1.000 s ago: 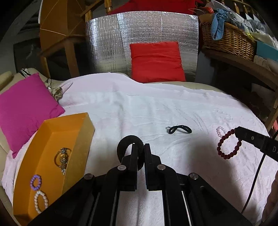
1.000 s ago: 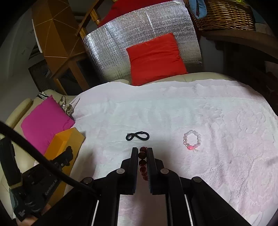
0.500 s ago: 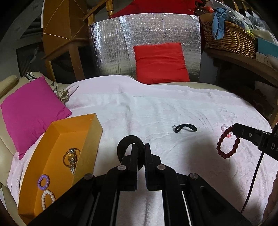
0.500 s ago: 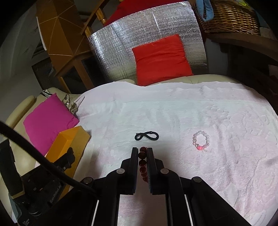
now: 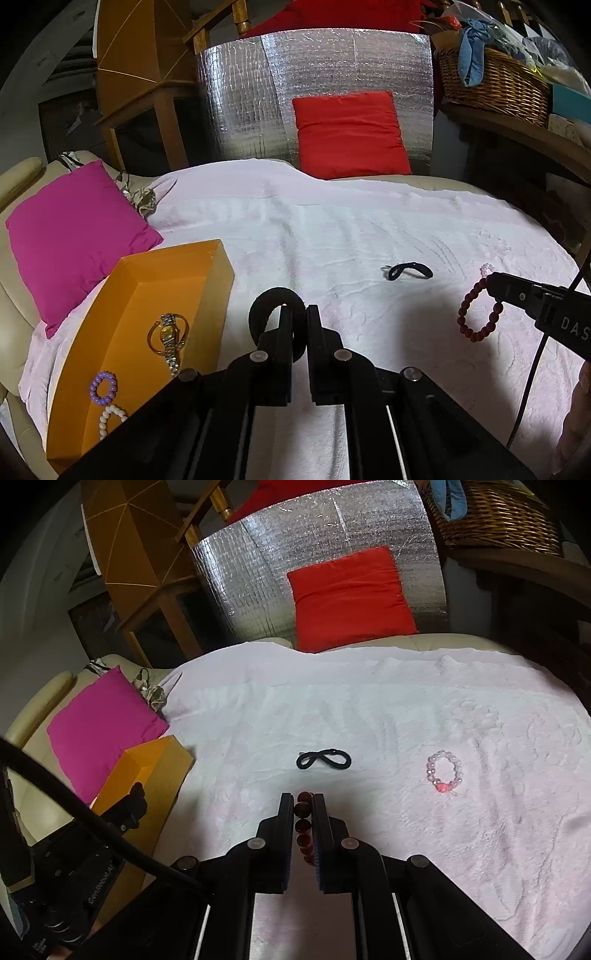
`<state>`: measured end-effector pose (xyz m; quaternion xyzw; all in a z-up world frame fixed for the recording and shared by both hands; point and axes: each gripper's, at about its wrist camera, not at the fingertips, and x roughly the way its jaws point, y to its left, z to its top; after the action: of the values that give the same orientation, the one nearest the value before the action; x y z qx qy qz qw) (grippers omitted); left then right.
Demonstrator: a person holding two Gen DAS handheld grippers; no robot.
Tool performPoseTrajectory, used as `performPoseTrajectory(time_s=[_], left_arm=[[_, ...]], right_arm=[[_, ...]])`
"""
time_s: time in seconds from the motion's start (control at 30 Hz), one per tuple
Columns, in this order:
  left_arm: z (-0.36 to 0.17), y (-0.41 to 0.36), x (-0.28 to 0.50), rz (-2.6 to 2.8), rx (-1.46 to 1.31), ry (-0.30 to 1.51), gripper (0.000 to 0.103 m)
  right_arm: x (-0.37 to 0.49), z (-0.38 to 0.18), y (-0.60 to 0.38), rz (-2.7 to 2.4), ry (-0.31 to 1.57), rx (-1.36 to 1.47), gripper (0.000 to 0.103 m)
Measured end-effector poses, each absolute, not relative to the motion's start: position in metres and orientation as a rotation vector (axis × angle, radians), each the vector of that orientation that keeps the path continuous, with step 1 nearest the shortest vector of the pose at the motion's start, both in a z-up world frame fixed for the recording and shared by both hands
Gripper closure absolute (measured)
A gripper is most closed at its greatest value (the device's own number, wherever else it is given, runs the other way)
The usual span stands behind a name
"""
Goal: Organize jewelry
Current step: 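Lift the red bracelet with the right tool while the left tool lifts the hair tie, then carry the red bracelet and hair tie over the orange box and open both tools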
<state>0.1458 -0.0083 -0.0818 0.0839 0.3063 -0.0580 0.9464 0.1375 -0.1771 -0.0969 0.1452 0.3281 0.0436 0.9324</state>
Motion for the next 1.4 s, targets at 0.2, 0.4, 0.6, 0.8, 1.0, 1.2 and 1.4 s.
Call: performPoseTrajectory(time_s=[0.2,0.4,0.6,0.8,1.0,1.2,1.4], left_arm=[[-0.079,0.005,0.145,-0.106,0.153,0.622,0.096],[-0.076,0.021,0.143,-0.091,0.138,0.613,0.096],[-0.074,0.039,0.141,-0.071,0.123,0.609,0.096],[-0.071,0.060,0.139,-0.043,0.097,0.602,0.096],[-0.067,0.085,0.137,-0.010,0.065,0.594,0.096],[-0.066,0.118,0.138,0.054,0.035,0.592,0.096],[-0.070,0.145,0.137,0.121,0.023,0.597,0.096]], right_arm=[[0.140,-0.096,-0.166,0.100,0.669,0.283,0.092],[0.142,-0.096,-0.152,0.118,0.673,0.271,0.093],[0.143,-0.097,-0.134,0.138,0.674,0.255,0.093],[0.145,-0.099,-0.116,0.163,0.681,0.249,0.092],[0.147,-0.097,-0.100,0.189,0.680,0.244,0.093],[0.145,-0.090,-0.082,0.225,0.659,0.242,0.093],[0.141,-0.080,-0.061,0.269,0.635,0.244,0.093]])
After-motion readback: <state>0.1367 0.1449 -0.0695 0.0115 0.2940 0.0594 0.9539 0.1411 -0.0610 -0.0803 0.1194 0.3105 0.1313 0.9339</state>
